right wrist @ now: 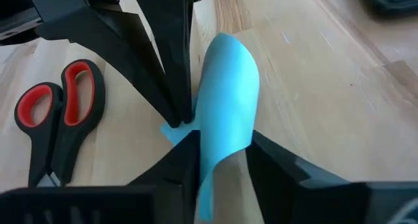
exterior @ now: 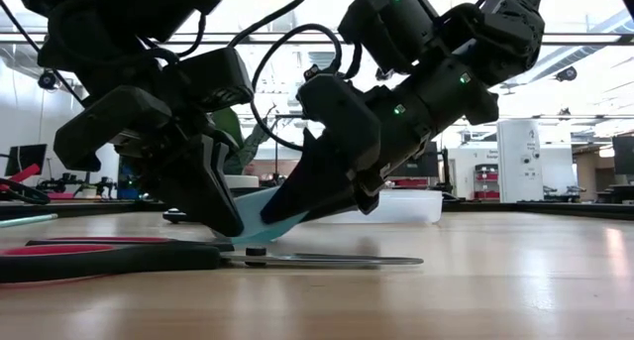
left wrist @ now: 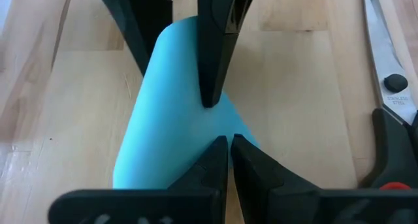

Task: Pack school essentials
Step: Put the blue sticky note into the supplies box

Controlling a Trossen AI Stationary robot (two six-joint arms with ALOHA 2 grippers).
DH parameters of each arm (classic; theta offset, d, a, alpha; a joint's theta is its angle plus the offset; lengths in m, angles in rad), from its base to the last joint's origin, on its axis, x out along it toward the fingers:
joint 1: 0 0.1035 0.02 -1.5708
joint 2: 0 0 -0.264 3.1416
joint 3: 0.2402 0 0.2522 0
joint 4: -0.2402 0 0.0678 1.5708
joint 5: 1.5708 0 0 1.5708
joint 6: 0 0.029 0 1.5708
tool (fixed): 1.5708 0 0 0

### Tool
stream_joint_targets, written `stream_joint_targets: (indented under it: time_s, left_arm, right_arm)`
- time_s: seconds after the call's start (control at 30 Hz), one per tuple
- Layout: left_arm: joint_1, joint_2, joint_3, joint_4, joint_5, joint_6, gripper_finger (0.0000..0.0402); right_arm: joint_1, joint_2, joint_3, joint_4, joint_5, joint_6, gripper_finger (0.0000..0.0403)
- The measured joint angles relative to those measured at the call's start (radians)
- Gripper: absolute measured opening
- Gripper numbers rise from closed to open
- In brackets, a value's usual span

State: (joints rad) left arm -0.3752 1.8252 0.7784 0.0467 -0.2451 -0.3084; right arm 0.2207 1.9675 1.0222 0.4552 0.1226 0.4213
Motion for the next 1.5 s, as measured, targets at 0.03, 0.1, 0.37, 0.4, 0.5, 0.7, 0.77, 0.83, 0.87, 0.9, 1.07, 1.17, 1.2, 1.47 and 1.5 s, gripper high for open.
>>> stream_joint_targets:
  time_s: [0.03,0.1,0.37,0.4,0.5,0.7,0.77,0.83,0.87,0.9,1.07,1.17,1.2,1.47,1.5]
  left_arm:
    - [0.000,0.000,0.000,0.000,0.000,0.000,0.0006]
    - [0.000,-0.008,0.000,0.000,0.000,0.000,0.0006]
    - [0.000,-0.063,0.001,-0.045,-0.022,0.001,0.0006]
    - [-0.002,-0.074,0.001,-0.056,-0.028,0.001,0.0006]
    - [-0.005,-0.113,0.000,-0.122,-0.042,0.002,0.0006]
    - [-0.011,-0.216,-0.008,-0.241,-0.103,0.027,0.0006]
    - [-0.011,-0.241,-0.006,-0.237,-0.123,0.035,0.0006]
    - [-0.011,-0.243,-0.002,-0.227,-0.130,0.036,0.0006]
    - [-0.011,-0.239,-0.004,-0.235,-0.129,0.036,0.0006]
    - [-0.011,-0.232,-0.005,-0.238,-0.130,0.035,0.0006]
    - [-0.011,-0.210,-0.012,-0.242,-0.133,0.027,0.0006]
    - [-0.009,-0.205,-0.039,-0.242,-0.196,0.028,0.0006]
    - [-0.005,-0.205,-0.049,-0.227,-0.215,0.027,0.0006]
    - [0.004,-0.204,-0.112,-0.029,-0.134,0.021,0.0006]
    - [0.004,-0.204,-0.120,0.019,-0.105,0.027,0.0006]
  right_arm:
    - [0.000,0.000,0.000,0.000,0.000,0.000,0.0096]
    - [0.000,0.000,0.001,0.000,0.000,-0.001,0.0081]
    - [-0.001,-0.012,0.001,-0.017,0.000,-0.010,0.0055]
    - [-0.001,-0.020,0.001,-0.028,0.000,-0.015,0.0054]
    - [-0.001,-0.055,0.001,-0.075,0.005,-0.035,0.0054]
    - [-0.005,-0.131,0.001,-0.152,0.012,-0.092,0.0050]
    - [-0.005,-0.137,0.002,-0.151,0.012,-0.091,0.0046]
    - [-0.005,-0.137,0.002,-0.158,0.012,-0.079,0.0044]
    - [-0.005,-0.137,0.002,-0.166,0.012,-0.067,0.0043]
    - [-0.005,-0.137,0.001,-0.175,0.012,-0.044,0.0043]
    - [-0.014,-0.136,0.001,-0.178,0.016,0.066,0.0044]
    - [-0.018,-0.135,0.002,-0.184,0.020,0.084,0.0046]
    - [-0.020,-0.135,0.002,-0.189,0.023,0.084,0.0048]
    - [-0.023,-0.134,0.002,-0.188,0.028,0.086,0.0059]
    - [-0.023,-0.134,0.002,-0.189,0.028,0.091,0.0060]
